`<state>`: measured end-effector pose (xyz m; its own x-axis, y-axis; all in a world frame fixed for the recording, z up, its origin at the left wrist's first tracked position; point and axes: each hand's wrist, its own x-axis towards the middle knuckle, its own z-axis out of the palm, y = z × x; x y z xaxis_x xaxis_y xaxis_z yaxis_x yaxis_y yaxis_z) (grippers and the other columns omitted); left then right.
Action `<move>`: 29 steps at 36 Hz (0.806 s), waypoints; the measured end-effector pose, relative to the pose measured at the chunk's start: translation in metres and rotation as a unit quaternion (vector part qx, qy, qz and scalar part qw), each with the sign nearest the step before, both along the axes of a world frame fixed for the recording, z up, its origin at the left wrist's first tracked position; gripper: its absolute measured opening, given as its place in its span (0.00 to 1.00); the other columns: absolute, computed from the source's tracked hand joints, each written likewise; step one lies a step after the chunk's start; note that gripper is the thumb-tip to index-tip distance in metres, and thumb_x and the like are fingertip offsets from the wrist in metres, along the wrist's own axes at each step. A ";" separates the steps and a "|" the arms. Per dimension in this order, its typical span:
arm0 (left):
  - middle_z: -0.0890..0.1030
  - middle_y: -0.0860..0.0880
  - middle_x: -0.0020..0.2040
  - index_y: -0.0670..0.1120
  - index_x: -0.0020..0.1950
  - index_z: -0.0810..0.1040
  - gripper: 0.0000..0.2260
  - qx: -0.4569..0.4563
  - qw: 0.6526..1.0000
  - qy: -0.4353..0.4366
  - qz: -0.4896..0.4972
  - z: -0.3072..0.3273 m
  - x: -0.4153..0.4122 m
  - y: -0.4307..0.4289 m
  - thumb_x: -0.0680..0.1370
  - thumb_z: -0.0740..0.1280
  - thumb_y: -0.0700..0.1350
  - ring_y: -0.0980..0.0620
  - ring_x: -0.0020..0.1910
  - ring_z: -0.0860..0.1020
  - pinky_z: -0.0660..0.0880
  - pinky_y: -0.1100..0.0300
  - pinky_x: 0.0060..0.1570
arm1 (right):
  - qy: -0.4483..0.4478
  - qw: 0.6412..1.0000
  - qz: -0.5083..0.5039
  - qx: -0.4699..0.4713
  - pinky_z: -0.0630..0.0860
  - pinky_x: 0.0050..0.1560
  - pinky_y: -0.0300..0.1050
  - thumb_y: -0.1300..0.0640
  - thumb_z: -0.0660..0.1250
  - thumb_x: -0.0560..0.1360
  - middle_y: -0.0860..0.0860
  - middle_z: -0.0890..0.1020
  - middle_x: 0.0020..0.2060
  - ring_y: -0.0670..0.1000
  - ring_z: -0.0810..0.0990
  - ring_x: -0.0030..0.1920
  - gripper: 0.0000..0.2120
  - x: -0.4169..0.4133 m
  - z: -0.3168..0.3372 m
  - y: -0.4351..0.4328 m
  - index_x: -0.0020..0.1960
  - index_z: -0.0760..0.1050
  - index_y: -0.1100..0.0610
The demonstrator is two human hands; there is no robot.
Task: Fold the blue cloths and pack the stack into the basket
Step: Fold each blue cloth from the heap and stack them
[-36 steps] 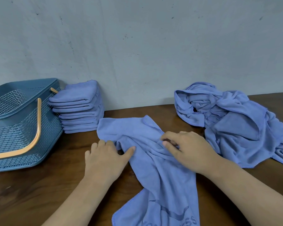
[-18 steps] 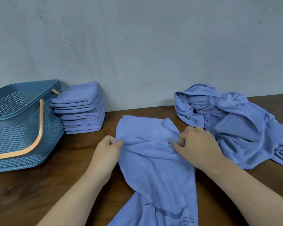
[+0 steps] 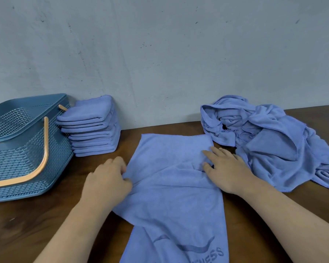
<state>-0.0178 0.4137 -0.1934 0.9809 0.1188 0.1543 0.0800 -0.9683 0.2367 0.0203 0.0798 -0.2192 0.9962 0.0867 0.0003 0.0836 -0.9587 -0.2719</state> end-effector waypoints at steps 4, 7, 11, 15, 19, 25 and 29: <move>0.75 0.66 0.64 0.61 0.65 0.76 0.21 -0.114 0.979 0.033 -0.164 -0.011 0.005 -0.001 0.74 0.60 0.49 0.57 0.67 0.73 0.68 0.48 0.73 | 0.045 0.998 0.028 0.026 0.40 0.83 0.61 0.45 0.50 0.86 0.41 0.47 0.85 0.47 0.43 0.85 0.28 0.008 0.001 0.002 0.85 0.52 0.39; 0.72 0.70 0.71 0.65 0.70 0.75 0.19 -0.143 0.974 0.058 -0.168 -0.017 0.009 -0.001 0.81 0.58 0.52 0.62 0.74 0.68 0.57 0.44 0.81 | 0.061 0.997 0.038 0.030 0.38 0.82 0.62 0.46 0.49 0.86 0.40 0.47 0.85 0.47 0.42 0.85 0.28 0.014 0.004 0.005 0.85 0.51 0.39; 0.65 0.67 0.79 0.64 0.76 0.70 0.18 -0.127 0.982 0.068 -0.124 -0.019 0.010 0.000 0.87 0.57 0.52 0.63 0.80 0.62 0.47 0.47 0.83 | 0.065 0.997 0.046 -0.010 0.43 0.83 0.60 0.45 0.48 0.86 0.43 0.47 0.86 0.48 0.44 0.85 0.28 0.038 0.014 0.012 0.86 0.51 0.43; 0.60 0.64 0.83 0.63 0.80 0.65 0.21 -0.114 0.986 0.071 -0.098 -0.022 0.014 -0.003 0.87 0.55 0.54 0.63 0.82 0.55 0.45 0.47 0.83 | 0.077 0.995 0.048 -0.034 0.46 0.82 0.62 0.42 0.45 0.87 0.45 0.49 0.86 0.50 0.47 0.85 0.28 0.073 0.023 0.022 0.86 0.51 0.46; 0.56 0.63 0.84 0.62 0.84 0.60 0.23 -0.113 0.988 0.066 -0.076 -0.027 0.024 -0.005 0.88 0.53 0.55 0.62 0.84 0.50 0.44 0.47 0.84 | 0.084 0.994 0.051 -0.046 0.48 0.82 0.63 0.35 0.44 0.86 0.44 0.49 0.86 0.51 0.48 0.85 0.31 0.104 0.021 0.030 0.86 0.50 0.47; 0.79 0.58 0.59 0.58 0.62 0.77 0.09 -0.211 0.970 -0.117 0.022 -0.027 0.028 0.002 0.85 0.60 0.53 0.51 0.61 0.75 0.73 0.46 0.62 | 0.063 0.995 0.029 -0.078 0.48 0.82 0.64 0.33 0.44 0.85 0.47 0.44 0.86 0.55 0.45 0.85 0.33 0.136 0.012 0.026 0.86 0.46 0.46; 0.76 0.58 0.49 0.56 0.53 0.76 0.04 -0.154 0.980 -0.105 0.071 -0.029 0.027 0.008 0.82 0.63 0.52 0.50 0.52 0.73 0.70 0.48 0.52 | -0.037 0.998 0.020 -0.055 0.63 0.75 0.65 0.41 0.50 0.87 0.51 0.57 0.84 0.58 0.60 0.81 0.28 0.130 0.012 0.024 0.84 0.57 0.49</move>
<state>0.0096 0.4213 -0.2220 0.9011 0.3254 0.2865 0.1275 -0.8305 0.5422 0.1498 0.1041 -0.2076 0.9896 0.1299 0.0616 0.1382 -0.9778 -0.1575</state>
